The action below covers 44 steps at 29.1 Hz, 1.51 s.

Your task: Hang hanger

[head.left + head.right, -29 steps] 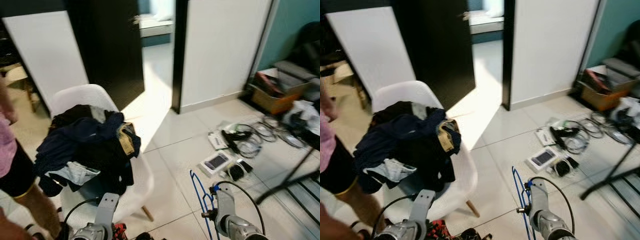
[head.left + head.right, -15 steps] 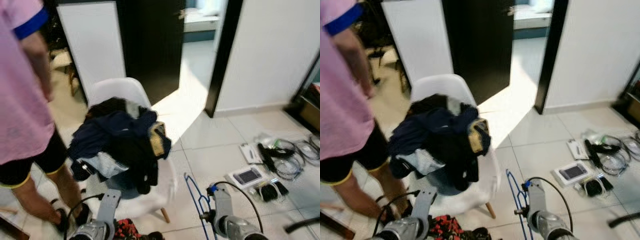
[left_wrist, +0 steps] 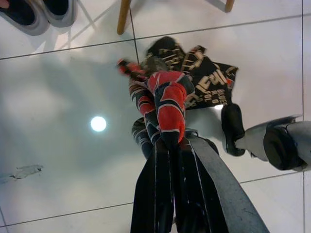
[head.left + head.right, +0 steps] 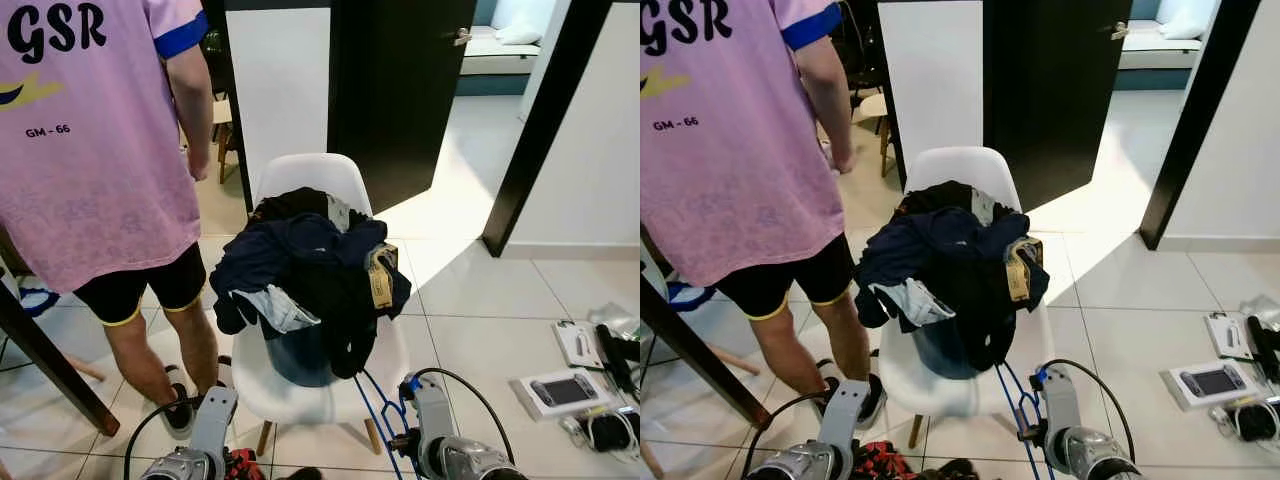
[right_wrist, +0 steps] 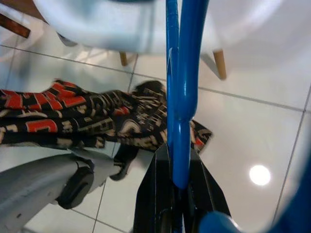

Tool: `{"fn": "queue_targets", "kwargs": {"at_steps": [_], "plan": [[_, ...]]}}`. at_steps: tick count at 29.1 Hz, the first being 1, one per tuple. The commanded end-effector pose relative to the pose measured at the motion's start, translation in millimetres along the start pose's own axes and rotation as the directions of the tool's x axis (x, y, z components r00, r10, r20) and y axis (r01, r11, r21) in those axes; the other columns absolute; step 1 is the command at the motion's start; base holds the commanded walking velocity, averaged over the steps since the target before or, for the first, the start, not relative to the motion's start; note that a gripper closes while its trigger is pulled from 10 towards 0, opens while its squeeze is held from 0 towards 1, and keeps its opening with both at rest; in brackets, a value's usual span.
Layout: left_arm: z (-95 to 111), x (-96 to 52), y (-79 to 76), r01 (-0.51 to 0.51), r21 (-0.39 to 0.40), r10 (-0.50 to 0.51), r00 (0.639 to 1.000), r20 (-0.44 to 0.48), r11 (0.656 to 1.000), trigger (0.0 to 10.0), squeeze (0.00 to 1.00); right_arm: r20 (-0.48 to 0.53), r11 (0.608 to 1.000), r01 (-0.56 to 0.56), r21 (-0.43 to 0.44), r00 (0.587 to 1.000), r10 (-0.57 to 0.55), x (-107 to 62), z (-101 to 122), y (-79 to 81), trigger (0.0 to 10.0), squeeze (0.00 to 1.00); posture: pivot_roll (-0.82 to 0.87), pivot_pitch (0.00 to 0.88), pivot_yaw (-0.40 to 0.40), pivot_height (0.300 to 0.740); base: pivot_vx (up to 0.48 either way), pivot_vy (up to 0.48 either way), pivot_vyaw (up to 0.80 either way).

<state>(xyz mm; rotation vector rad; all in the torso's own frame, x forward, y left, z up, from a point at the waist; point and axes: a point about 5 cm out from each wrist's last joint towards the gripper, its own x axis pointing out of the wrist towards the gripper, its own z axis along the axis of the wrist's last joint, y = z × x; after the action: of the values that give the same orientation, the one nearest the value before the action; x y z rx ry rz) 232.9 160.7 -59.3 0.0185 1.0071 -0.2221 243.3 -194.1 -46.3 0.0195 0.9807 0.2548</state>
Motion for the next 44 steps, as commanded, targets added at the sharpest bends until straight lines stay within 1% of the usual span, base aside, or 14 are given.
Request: {"fn": "queue_targets", "kwargs": {"at_steps": [1,10,13,16,23,24,25,27,31,33,37,41,43,44], "plan": [[2,0.1,-0.4,0.003,0.014,-0.003,1.000,-0.004,1.000,10.0,0.00,-0.019,1.000,-0.005,-0.020,1.000,0.004,0.3,-3,0.9,10.0,0.00,0.03,0.000,-0.001,0.740,-0.480,0.000,0.00],[5,0.0,2.3,-0.062,-0.050,0.066,0.996,0.066,0.997,10.0,0.00,-0.023,0.994,-0.060,-0.091,0.998,0.058,0.1,0,3.5,10.0,0.00,0.04,0.000,-0.003,0.740,0.000,0.000,0.62],[8,-1.2,6.4,-0.139,-0.100,0.152,0.979,0.137,0.985,10.0,0.00,-0.022,0.994,-0.063,-0.088,0.998,0.061,0.4,-1,4.3,10.0,0.00,0.04,0.000,0.001,0.740,0.000,0.000,0.80],[9,-5.1,13.3,-0.275,-0.243,0.329,0.918,0.221,0.930,10.0,0.00,-0.022,0.994,-0.076,-0.077,0.997,0.075,0.6,-3,5.7,10.0,0.00,0.06,0.000,-0.005,0.740,0.000,0.000,0.80],[9,-6.1,12.5,-0.260,-0.356,0.359,0.900,0.247,0.897,10.0,0.00,-0.020,0.993,-0.092,-0.076,0.996,0.090,0.5,-3,6.3,10.0,0.00,0.07,0.000,-0.010,0.740,0.000,0.000,0.80],[34,-15.1,37.4,-0.270,-0.363,0.387,0.870,0.306,0.892,10.0,0.00,-0.020,0.992,-0.096,-0.077,0.995,0.095,0.4,-3,6.5,10.0,0.00,0.07,0.000,-0.013,0.740,0.000,0.000,0.80],[56,-25.4,57.4,-0.275,-0.362,0.405,0.841,0.358,0.891,10.0,0.00,-0.020,0.991,-0.102,-0.085,0.995,0.101,0.4,-3,6.7,10.0,0.00,0.07,0.000,-0.013,0.740,0.000,0.000,0.80],[78,-38.5,76.8,-0.280,-0.360,0.421,0.808,0.412,0.890,10.0,0.00,-0.020,0.990,-0.110,-0.094,0.994,0.108,0.3,-3,7.1,10.0,0.00,0.07,0.000,-0.013,0.740,0.000,0.000,0.80],[77,-38.7,79.3,-0.278,-0.343,0.413,0.803,0.430,0.897,10.0,0.00,-0.021,0.977,-0.126,-0.172,0.992,0.125,0.0,1,7.5,10.0,0.00,0.08,0.000,-0.016,0.740,0.000,0.000,0.80],[87,-42.3,79.9,-0.274,-0.321,0.406,0.777,0.481,0.907,10.0,0.00,0.005,0.974,-0.113,-0.196,0.993,0.117,-0.3,5,6.8,10.0,0.00,0.06,0.000,-0.015,0.740,0.000,0.000,0.80],[126,-60.8,82.8,-0.258,-0.293,0.390,0.659,0.644,0.921,10.0,0.00,0.107,0.972,-0.079,-0.221,0.989,0.104,-1.5,14,5.6,10.0,0.00,0.06,0.000,-0.017,0.740,0.000,0.000,0.80],[137,-67.5,84.2,-0.261,-0.277,0.381,0.625,0.682,0.925,10.0,0.00,0.126,0.969,-0.084,-0.232,0.985,0.116,-1.9,16,6.4,10.0,0.00,0.06,0.000,-0.017,0.740,0.000,0.000,0.80],[149,-75.9,85.9,-0.263,-0.256,0.364,0.587,0.723,0.930,10.0,0.00,0.190,0.950,-0.101,-0.294,0.968,0.161,-12.2,50,-6.2,10.0,0.00,0.06,0.000,-0.012,0.740,0.000,0.000,0.80],[158,-80.4,79.7,-0.257,-0.153,0.279,0.581,0.765,0.954,10.0,0.00,0.238,0.933,-0.145,-0.329,0.944,0.230,-24.6,75,-16.4,10.0,0.00,0.07,0.000,-0.012,0.740,0.000,0.000,0.80]]}}
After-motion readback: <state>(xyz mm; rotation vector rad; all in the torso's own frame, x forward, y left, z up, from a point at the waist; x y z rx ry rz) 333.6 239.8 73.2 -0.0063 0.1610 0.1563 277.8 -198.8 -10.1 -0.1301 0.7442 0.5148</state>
